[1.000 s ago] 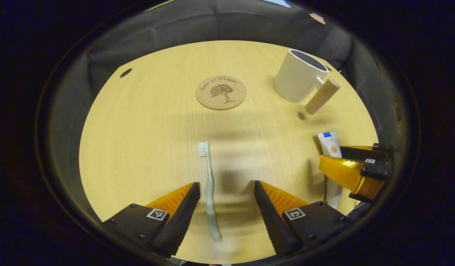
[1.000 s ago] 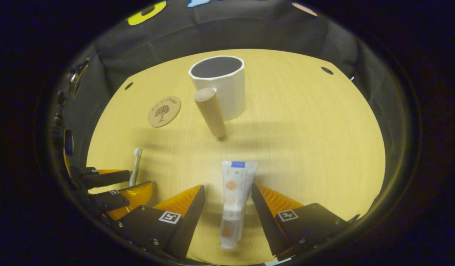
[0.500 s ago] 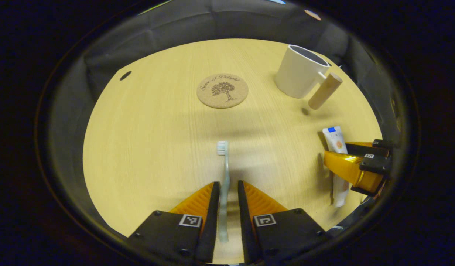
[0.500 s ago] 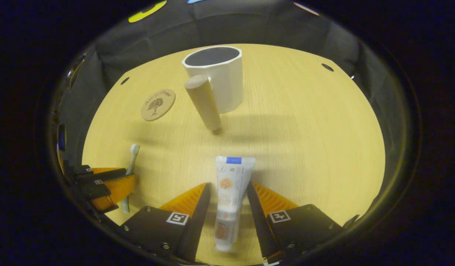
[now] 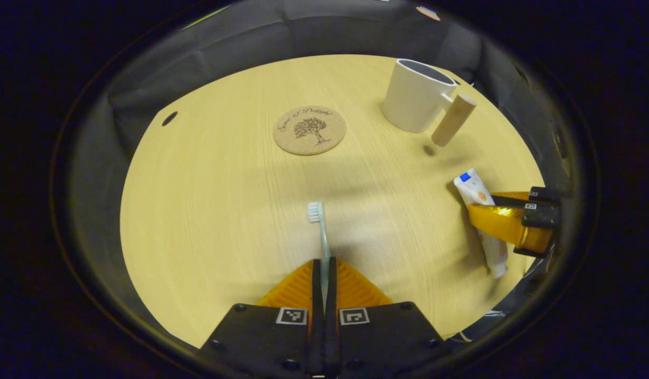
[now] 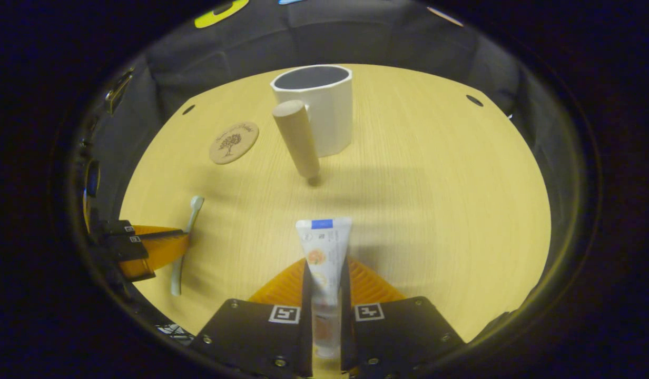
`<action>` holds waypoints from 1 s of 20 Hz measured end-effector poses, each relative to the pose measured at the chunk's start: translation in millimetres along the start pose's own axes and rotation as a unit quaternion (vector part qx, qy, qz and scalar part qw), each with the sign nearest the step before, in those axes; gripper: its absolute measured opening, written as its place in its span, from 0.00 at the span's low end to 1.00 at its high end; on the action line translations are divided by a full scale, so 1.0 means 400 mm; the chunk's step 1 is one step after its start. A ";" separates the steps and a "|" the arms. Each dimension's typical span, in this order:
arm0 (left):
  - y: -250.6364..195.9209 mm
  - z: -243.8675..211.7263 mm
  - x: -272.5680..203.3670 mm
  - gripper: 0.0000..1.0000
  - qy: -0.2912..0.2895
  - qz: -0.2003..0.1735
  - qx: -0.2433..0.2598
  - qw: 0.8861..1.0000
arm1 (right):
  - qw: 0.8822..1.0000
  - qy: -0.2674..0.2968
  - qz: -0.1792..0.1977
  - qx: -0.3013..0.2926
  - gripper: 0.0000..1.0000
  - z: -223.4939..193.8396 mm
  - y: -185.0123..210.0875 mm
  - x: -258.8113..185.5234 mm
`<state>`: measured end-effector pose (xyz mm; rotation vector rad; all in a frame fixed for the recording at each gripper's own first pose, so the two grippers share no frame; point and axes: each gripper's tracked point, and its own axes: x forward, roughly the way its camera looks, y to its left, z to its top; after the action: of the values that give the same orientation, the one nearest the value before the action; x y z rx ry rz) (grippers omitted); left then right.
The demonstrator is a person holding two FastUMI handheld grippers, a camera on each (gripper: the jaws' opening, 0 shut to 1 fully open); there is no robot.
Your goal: Put the toothbrush and toothpaste on the desktop into the cup, then pick up the cup and place it on the coaster on the desktop.
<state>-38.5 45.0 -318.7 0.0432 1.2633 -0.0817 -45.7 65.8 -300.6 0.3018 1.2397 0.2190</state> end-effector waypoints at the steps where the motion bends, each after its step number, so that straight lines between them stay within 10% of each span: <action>1: 0.002 0.001 0.000 0.08 -0.003 -0.005 -0.002 1.000 | 1.000 -0.005 0.004 0.006 0.18 0.002 -0.002 0.006; 20: -0.050 0.070 -0.186 0.07 -0.132 -0.092 -0.053 0.986 | 0.990 -0.121 0.057 0.045 0.17 0.104 0.013 -0.129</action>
<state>-36.0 25.6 -239.1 -0.1709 1.0024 -0.1737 -22.3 49.6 -240.5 0.4639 0.9943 0.2181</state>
